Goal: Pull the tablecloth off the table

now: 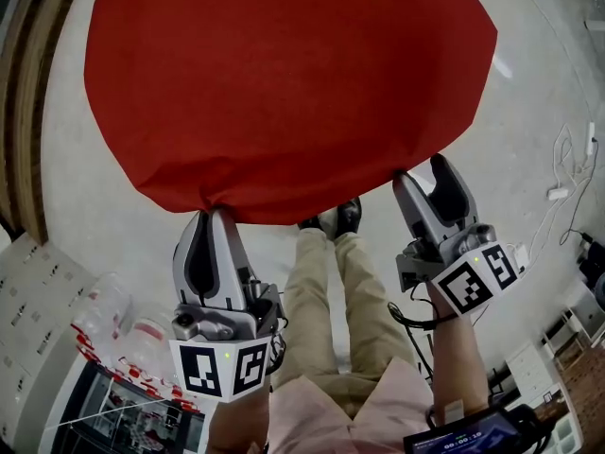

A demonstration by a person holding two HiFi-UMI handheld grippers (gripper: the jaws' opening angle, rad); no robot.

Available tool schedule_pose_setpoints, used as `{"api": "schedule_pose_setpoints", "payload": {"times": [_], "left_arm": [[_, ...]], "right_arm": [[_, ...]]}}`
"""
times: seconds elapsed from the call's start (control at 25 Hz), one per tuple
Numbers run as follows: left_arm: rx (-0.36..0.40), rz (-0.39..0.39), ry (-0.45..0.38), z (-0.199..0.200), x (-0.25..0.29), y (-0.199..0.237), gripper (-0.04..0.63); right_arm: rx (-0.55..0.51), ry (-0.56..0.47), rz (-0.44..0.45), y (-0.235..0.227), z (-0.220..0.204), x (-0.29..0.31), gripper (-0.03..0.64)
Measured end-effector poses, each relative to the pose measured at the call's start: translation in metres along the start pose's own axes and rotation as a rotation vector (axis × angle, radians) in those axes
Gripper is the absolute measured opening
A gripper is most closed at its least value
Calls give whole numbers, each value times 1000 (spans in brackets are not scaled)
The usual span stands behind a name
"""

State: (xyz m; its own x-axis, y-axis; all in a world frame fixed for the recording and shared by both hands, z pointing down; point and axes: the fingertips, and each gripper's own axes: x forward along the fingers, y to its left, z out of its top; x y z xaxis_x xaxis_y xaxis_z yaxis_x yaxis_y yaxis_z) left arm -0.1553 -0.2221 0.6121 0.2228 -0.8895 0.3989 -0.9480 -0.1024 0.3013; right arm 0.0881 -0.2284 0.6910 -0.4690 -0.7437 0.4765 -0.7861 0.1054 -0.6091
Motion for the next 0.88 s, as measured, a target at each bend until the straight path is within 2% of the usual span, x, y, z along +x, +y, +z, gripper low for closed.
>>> {"api": "schedule_pose_setpoints", "payload": {"times": [0.28, 0.44, 0.48, 0.56, 0.64, 0.88], "left_arm": [[7, -9, 5, -3, 2, -4, 37], [18, -13, 8, -2, 2, -4, 37], [19, -14, 9, -2, 2, -4, 37], [19, -13, 12, -3, 1, -5, 37], [21, -11, 14, -4, 1, -6, 37], [16, -8, 19, -5, 3, -5, 37]], "right_arm": [[133, -14, 89, -4, -1, 4, 358], [72, -31, 121, 8, 11, 5, 349], [41, -29, 110, 10, 13, 5, 326], [-18, -22, 80, 12, 15, 2, 216], [-46, -18, 58, 14, 17, -2, 146], [-68, -23, 54, 24, 29, -7, 45]]}}
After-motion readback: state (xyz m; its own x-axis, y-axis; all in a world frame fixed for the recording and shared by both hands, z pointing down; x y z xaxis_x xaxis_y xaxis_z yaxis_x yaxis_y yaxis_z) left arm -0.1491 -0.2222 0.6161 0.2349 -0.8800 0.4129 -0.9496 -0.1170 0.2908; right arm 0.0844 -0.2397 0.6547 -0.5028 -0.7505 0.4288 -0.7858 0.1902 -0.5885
